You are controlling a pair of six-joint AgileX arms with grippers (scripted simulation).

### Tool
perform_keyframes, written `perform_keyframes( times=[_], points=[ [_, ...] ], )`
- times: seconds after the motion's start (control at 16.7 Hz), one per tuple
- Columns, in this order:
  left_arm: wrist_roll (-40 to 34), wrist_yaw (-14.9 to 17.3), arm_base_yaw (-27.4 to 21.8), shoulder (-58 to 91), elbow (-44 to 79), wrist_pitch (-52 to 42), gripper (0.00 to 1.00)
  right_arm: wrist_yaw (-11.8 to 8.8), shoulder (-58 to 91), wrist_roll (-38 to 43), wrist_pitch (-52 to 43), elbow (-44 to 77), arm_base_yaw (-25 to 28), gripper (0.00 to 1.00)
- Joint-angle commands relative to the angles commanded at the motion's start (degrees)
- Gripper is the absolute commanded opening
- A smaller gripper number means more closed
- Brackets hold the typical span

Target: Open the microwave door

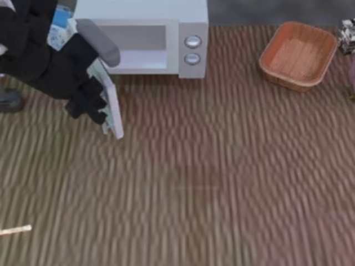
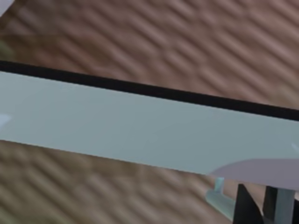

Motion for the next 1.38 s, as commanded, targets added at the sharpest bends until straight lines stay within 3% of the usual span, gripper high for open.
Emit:
perform_keyframes(
  times=[0.48,1.38],
  points=[
    [10.7,4.3,4.4,0.1,0.7,-4.2,0.0,0.0,0.0,0.0,0.0,0.0,0.0,1.0],
    [10.8,4.3,4.5,0.1,0.7,-4.3,0.0,0.0,0.0,0.0,0.0,0.0,0.0,1.0]
  ],
)
